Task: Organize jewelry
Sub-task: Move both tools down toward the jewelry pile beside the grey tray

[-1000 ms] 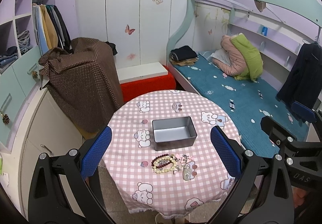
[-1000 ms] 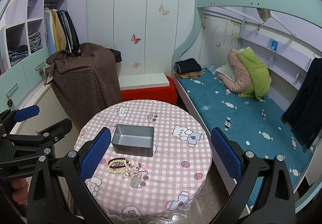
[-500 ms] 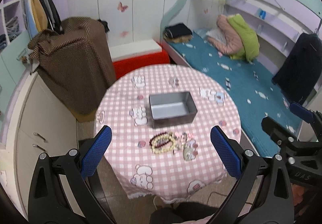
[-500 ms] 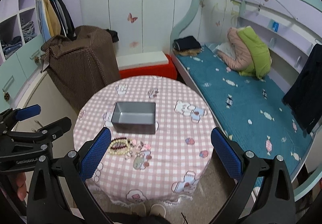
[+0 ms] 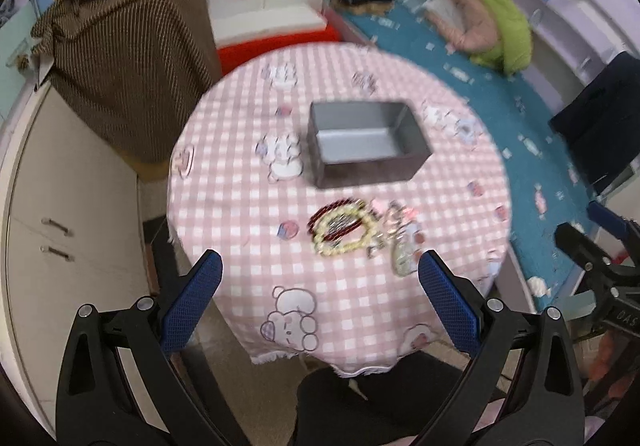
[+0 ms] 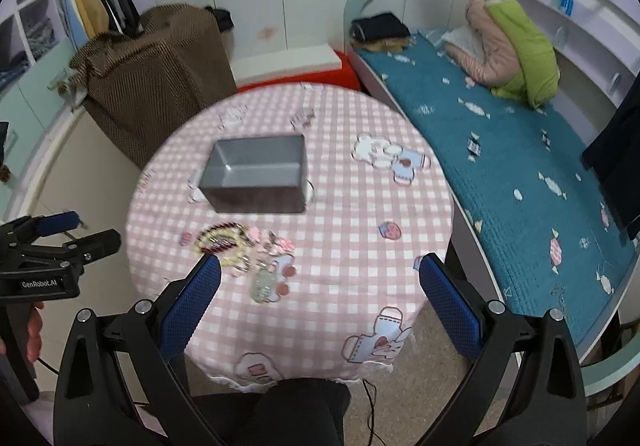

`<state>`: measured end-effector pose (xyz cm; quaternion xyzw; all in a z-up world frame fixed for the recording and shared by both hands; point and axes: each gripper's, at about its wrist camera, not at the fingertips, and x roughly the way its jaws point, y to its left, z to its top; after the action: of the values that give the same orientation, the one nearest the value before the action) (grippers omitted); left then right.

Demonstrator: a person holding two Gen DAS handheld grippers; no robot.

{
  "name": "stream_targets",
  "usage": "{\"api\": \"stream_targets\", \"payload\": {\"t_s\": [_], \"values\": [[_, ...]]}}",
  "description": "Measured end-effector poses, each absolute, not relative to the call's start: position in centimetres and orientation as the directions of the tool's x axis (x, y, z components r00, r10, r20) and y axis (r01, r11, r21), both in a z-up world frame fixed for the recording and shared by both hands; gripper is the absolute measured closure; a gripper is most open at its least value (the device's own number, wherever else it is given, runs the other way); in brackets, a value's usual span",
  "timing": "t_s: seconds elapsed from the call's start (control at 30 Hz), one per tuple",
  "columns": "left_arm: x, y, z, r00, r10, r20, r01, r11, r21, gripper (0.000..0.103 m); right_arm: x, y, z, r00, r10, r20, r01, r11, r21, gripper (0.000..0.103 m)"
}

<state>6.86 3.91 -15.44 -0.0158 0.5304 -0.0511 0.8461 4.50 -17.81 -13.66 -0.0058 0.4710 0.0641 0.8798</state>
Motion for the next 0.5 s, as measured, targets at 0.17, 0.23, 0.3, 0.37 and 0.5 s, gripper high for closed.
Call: {"api": "stream_targets", "payload": {"t_s": [0.17, 0.23, 0.3, 0.37, 0.5], "values": [[9.5, 4.4, -19.8, 0.332, -0.090, -0.939, -0.009, 0.995, -0.098, 0.005, 7.0, -18.6, -16.9, 0.495, 0.120, -0.860, -0.141, 0.988, 0.057, 0.008], [10.4, 4.8, -21.3, 0.304, -0.097, -0.948, -0.044, 0.992, -0.116, 0.005, 8.1, -18.7, -18.3, 0.460, 0.112, -0.881, -0.147, 0.988, 0.048, 0.008], [11.3, 5.2, -22.8, 0.271, -0.098, -0.958, -0.077, 0.989, -0.123, 0.005, 9.4, -19.0, -19.8, 0.415, 0.119, -0.902, -0.157, 0.986, 0.058, 0.008], [12.3, 5.4, -24.3, 0.244, -0.082, -0.966, -0.100, 0.989, -0.109, 0.006, 10.5, -19.2, -21.0, 0.383, 0.123, -0.916, -0.162, 0.985, 0.064, 0.008], [13.4, 5.6, -26.5, 0.204, -0.106, -0.973, -0.146, 0.980, -0.137, 0.015, 13.0, -19.4, -22.9, 0.331, 0.146, -0.932, -0.187, 0.978, 0.087, 0.008]]}}
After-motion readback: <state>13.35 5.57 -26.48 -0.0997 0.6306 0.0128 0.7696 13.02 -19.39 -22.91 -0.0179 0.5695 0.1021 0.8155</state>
